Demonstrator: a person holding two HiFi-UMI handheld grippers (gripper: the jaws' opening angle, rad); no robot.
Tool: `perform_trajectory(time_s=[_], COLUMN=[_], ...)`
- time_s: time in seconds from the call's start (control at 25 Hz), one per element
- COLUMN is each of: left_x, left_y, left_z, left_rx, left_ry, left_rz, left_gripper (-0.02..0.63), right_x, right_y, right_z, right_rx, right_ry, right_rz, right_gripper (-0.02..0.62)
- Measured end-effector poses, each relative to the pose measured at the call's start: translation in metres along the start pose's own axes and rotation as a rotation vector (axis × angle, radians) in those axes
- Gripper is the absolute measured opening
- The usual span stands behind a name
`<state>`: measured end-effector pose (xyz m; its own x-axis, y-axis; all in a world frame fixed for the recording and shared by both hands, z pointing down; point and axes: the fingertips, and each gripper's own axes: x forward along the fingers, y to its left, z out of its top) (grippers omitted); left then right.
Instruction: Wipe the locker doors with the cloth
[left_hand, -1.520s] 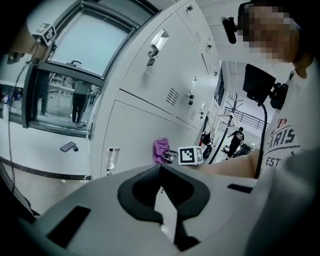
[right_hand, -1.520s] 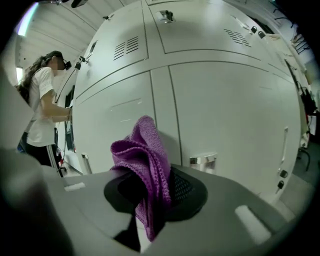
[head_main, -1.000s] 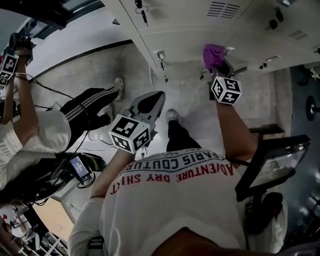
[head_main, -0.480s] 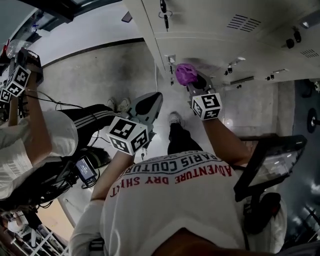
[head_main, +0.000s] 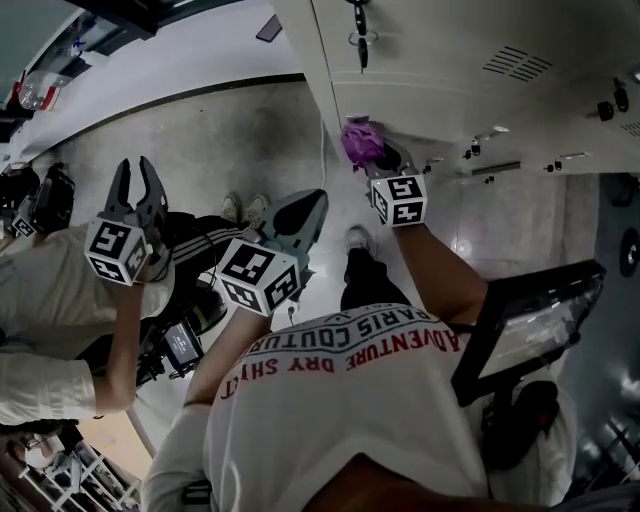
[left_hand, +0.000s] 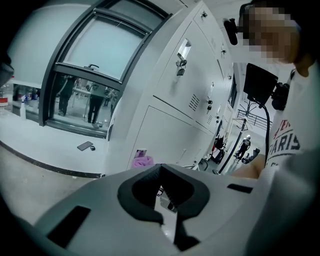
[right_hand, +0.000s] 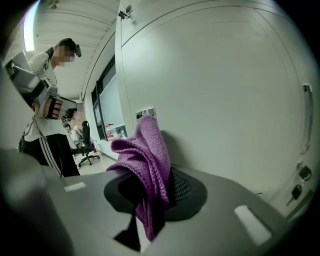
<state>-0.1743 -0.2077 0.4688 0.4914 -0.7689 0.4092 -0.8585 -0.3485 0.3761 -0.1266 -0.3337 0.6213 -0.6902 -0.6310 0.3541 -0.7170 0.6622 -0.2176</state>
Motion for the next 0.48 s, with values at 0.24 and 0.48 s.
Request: perform_trajectory(time_s=[0.24, 0.48], left_x=[0.0, 0.004], left_y=[0.0, 0.002], left_z=[-0.007, -0.012], left_rx=[0.007, 0.001], left_ry=[0.015, 0.024], left_rz=[-0.005, -0.014], left_gripper=[0.002, 0.002], right_x=[0.013, 0.017], right_y=[-0.004, -0.009], right_z=[-0.007, -0.004], right_rx=[-0.01, -0.015], right_ry=[0.028, 0.024], right_rz=[-0.012, -0.022], right_gripper=[0.074, 0.074])
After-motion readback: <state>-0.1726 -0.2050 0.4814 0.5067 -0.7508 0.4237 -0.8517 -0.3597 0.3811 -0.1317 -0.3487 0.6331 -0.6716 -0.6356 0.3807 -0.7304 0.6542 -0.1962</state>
